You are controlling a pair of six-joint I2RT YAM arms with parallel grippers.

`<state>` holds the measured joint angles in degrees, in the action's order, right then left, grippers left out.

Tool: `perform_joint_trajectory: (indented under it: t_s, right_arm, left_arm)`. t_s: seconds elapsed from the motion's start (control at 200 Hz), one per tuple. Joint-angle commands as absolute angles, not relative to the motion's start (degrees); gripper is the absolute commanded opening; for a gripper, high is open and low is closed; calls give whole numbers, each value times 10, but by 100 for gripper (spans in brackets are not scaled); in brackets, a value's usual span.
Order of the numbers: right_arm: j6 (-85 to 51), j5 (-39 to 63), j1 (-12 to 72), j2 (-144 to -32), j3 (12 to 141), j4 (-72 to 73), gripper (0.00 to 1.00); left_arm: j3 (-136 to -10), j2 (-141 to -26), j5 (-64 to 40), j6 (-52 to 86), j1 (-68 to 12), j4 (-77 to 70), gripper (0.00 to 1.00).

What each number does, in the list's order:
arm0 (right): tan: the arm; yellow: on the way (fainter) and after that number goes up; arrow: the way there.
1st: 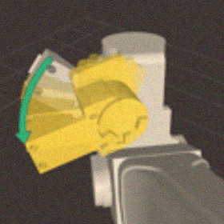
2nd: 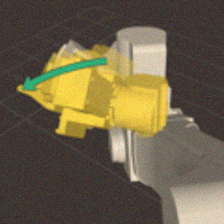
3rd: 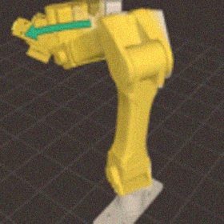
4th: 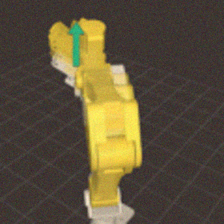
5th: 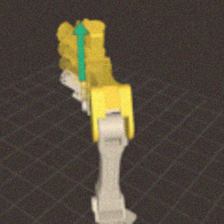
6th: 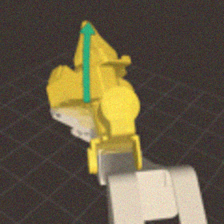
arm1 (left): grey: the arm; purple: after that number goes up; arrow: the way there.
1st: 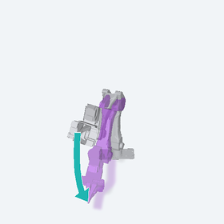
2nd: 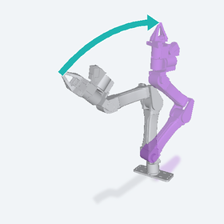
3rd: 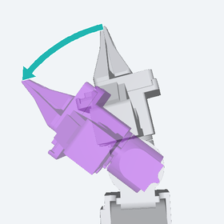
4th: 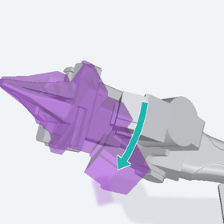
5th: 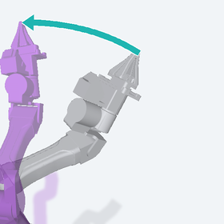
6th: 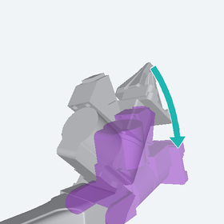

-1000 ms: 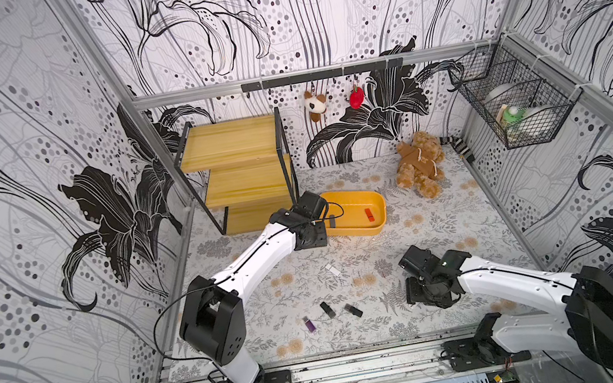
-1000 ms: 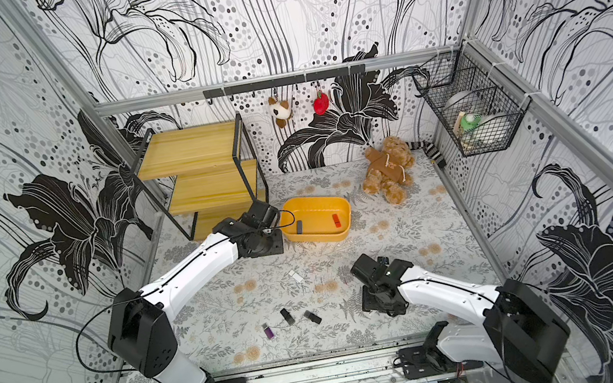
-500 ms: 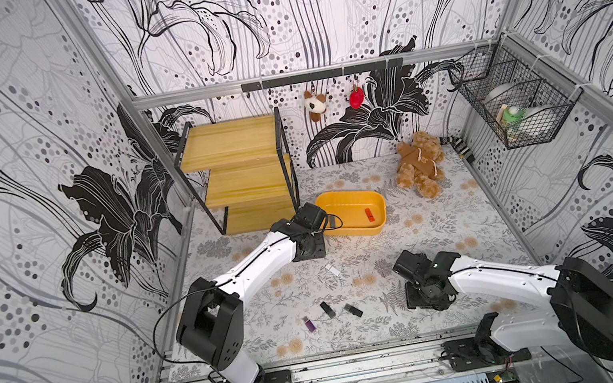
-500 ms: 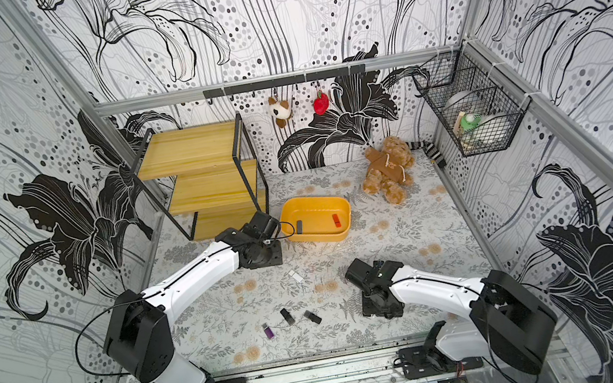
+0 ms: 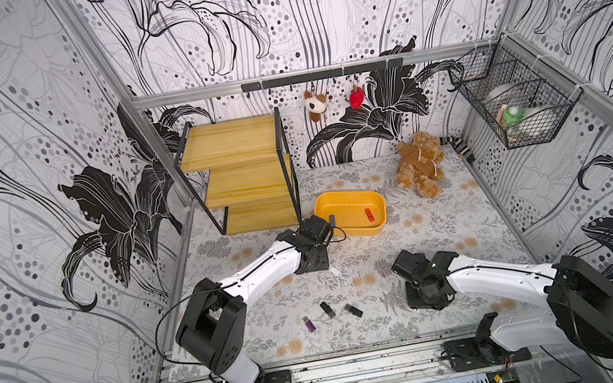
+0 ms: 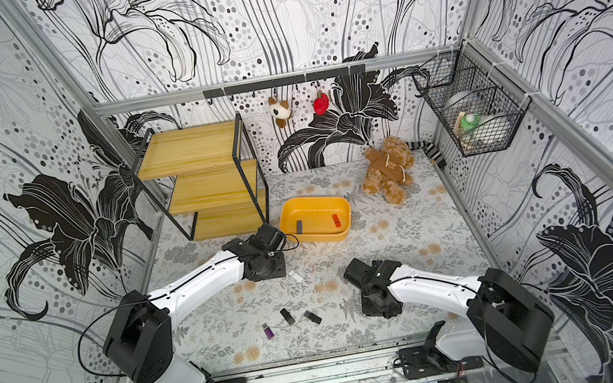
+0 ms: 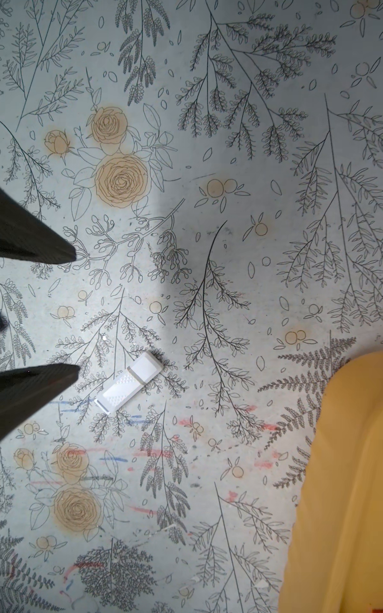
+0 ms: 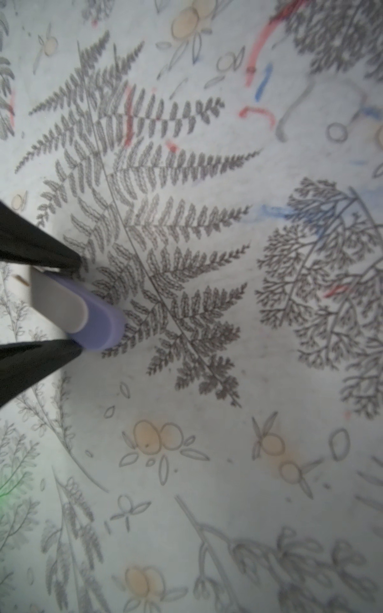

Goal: Put the usb flash drive into the storage box
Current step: Pick up the USB flash from the center of the board.

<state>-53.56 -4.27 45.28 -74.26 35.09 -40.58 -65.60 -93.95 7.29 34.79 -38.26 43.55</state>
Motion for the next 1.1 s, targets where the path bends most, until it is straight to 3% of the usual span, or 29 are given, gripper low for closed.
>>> perform_joint_trajectory:
  t_s: [0.0,0.285,0.355,0.416,1.096]
  right_arm:
    - [-544,-29,457,-752,334,-378,35]
    - [-545,-26,457,-743,322,-370,20]
    - [-543,-25,457,-741,320,-370,13]
    - [-539,-19,457,-738,315,-363,0]
    - [-540,-17,457,-720,292,-367,0]
  left_arm:
    - [-654,-949,63,370,-393,414,55]
    - [-668,-986,57,399,-413,400,60]
    - [-672,-999,55,404,-420,395,60]
    - [-675,-1010,57,409,-426,389,60]
    - [-715,-1090,59,422,-433,369,62]
